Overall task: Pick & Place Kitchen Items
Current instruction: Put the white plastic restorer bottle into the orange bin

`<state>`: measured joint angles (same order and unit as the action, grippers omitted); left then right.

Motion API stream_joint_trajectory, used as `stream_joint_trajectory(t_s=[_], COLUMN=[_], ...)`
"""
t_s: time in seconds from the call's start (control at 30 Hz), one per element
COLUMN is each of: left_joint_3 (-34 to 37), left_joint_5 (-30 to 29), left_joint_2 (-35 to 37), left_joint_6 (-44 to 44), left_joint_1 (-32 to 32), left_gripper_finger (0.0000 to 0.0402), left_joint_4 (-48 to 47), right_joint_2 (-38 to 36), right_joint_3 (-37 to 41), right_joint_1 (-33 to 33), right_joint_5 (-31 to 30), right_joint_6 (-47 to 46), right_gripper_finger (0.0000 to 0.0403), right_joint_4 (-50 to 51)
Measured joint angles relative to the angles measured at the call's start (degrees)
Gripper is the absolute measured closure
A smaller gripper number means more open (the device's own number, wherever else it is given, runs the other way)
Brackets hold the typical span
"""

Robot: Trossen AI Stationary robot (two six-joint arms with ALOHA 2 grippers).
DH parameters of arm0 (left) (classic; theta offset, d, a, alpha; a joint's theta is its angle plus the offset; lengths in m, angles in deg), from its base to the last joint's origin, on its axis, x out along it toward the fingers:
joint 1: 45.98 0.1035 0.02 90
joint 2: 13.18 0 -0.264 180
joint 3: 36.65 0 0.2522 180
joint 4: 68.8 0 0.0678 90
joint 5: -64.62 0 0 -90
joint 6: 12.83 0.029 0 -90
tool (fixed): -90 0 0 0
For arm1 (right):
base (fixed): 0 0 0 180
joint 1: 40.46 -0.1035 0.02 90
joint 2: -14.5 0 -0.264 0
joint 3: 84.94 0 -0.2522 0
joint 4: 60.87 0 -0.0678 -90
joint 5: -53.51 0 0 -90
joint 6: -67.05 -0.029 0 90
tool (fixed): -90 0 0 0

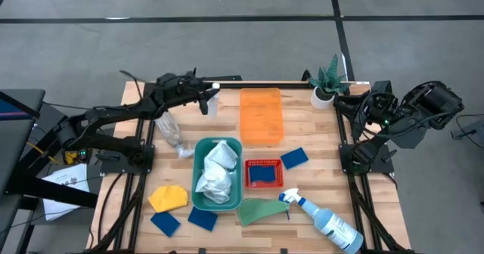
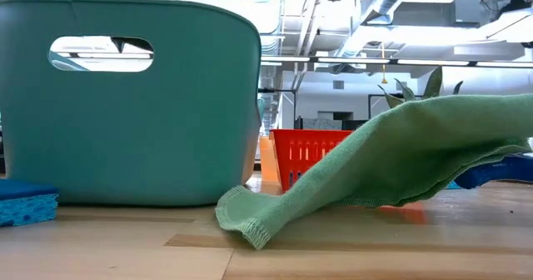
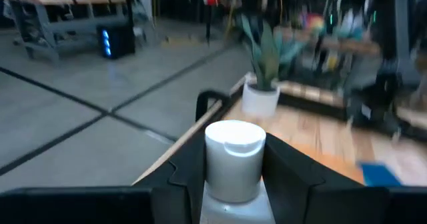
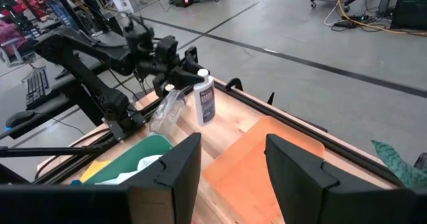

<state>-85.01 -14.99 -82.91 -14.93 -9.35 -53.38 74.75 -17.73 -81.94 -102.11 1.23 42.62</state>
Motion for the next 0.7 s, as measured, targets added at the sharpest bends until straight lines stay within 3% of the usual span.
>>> stream_joint_trajectory(t_s=[0.27, 0.7], left_joint_3=[10.8, 17.9], left_joint_5=[-10.7, -18.9], left_joint_2=[0.0, -0.2], left_joint_6=[-4.7, -1.2], left_joint_1=[-5.4, -11.7], left_gripper_finger=[0.0289, 0.0289], left_joint_4=[22.3, 26.2], right_joint_2=[0.0, 0.0], right_joint_3=[0.0, 0.0], right_joint_1=[0.0, 0.0], right_joint_5=[0.0, 0.0], right_joint_6=[-0.2, -1.7], right_gripper_finger=[0.0243, 0.0243], right_joint_4=[0.0, 0.0])
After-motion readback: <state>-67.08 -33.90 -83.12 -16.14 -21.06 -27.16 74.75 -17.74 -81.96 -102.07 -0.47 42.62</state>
